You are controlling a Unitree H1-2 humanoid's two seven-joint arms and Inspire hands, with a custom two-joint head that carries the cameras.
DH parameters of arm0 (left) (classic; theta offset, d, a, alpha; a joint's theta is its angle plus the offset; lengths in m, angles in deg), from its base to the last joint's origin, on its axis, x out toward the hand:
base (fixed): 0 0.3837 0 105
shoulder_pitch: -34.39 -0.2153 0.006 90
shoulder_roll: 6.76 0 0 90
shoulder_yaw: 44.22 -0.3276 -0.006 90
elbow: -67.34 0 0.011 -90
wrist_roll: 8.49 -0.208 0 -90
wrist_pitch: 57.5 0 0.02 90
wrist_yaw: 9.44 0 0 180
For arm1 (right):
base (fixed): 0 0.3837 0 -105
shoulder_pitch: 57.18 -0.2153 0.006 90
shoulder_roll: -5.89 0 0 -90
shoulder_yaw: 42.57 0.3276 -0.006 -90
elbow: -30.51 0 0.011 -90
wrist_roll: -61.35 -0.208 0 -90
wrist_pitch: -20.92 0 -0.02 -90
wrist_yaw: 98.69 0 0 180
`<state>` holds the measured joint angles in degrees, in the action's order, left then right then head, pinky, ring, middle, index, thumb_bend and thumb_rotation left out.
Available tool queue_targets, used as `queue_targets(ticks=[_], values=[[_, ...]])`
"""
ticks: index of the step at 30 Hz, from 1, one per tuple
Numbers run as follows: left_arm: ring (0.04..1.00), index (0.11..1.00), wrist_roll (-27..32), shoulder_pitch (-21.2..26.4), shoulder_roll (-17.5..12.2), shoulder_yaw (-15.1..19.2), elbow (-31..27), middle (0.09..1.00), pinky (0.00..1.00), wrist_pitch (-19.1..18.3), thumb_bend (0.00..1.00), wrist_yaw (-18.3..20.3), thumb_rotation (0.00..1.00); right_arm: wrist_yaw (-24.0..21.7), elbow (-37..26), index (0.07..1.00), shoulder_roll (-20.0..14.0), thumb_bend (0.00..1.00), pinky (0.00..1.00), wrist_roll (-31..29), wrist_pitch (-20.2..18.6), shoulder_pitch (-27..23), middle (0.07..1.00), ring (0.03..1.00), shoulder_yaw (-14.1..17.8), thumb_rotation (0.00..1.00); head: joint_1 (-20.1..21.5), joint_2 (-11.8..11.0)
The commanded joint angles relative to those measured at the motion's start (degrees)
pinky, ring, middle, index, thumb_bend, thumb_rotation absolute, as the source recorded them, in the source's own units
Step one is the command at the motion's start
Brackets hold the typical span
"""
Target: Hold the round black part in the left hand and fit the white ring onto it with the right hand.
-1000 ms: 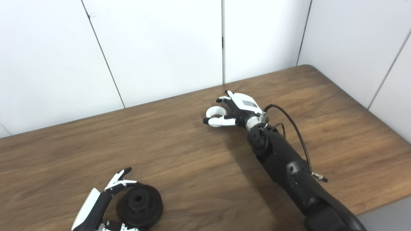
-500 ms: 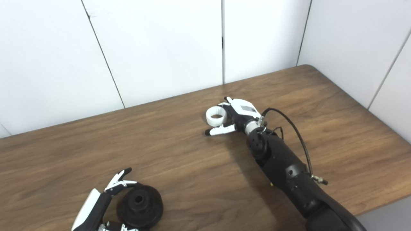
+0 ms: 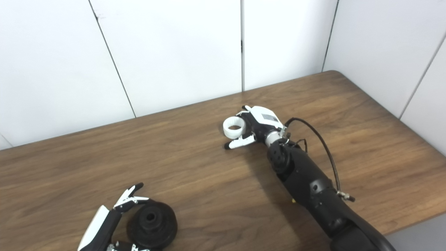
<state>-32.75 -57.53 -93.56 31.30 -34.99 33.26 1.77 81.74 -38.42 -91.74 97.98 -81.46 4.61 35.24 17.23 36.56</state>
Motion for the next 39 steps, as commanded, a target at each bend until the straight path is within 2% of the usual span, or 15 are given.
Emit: queue_targets(ticks=[1, 12, 14, 16, 27, 39], values=[[1.000, 0.589, 0.2, 0.2, -0.4, 0.3, -1.2, 0.970, 0.92, 0.1, 0.92, 0.0, 0.15, 2.9, 0.9, 0.703, -0.7, 0.73, 0.93, -0.1, 1.4, -1.0, 0.934, 0.949, 1.0, 0.34, 0.1, 0.1], [1.000, 0.590, 0.4, 0.3, -0.5, 0.5, -1.5, 0.971, 0.92, -0.2, 0.92, 0.3, 0.15, 6.6, 1.7, 0.630, -0.6, 0.68, 0.92, -0.4, 3.6, -1.2, 0.896, 0.913, 1.2, 0.29, -0.1, 0.6], [1.000, 0.590, 0.5, 0.3, -0.5, 0.5, -1.6, 0.971, 0.93, -0.2, 0.91, 0.3, 0.15, 7.5, 1.7, 0.537, -0.5, 0.57, 0.91, -0.7, 4.5, -1.1, 0.883, 0.901, 1.4, 0.19, -0.1, 0.6], [1.000, 0.591, 0.6, 0.3, -0.6, 0.5, -1.7, 0.972, 0.93, -0.4, 0.91, 0.5, 0.15, 8.1, 1.8, 0.505, -0.4, 0.53, 0.90, -0.9, 4.9, -1.0, 0.876, 0.895, 1.6, 0.16, 0.0, 0.6], [1.000, 0.589, 0.8, 0.2, -0.8, 0.6, -2.1, 0.970, 0.93, -0.6, 0.91, 0.9, 0.15, 12.8, 3.3, 0.486, -0.5, 0.51, 0.88, -1.0, 9.3, -0.5, 0.821, 0.857, 1.8, 0.14, 0.1, 0.8], [1.000, 0.590, 0.4, 0.5, -0.7, 0.5, -2.1, 0.970, 0.92, -0.9, 0.91, 0.9, 0.14, 13.9, 1.3, 0.485, -0.6, 0.51, 0.90, -1.2, 9.7, 0.2, 0.822, 0.870, 2.1, 0.14, -0.5, 1.1]])
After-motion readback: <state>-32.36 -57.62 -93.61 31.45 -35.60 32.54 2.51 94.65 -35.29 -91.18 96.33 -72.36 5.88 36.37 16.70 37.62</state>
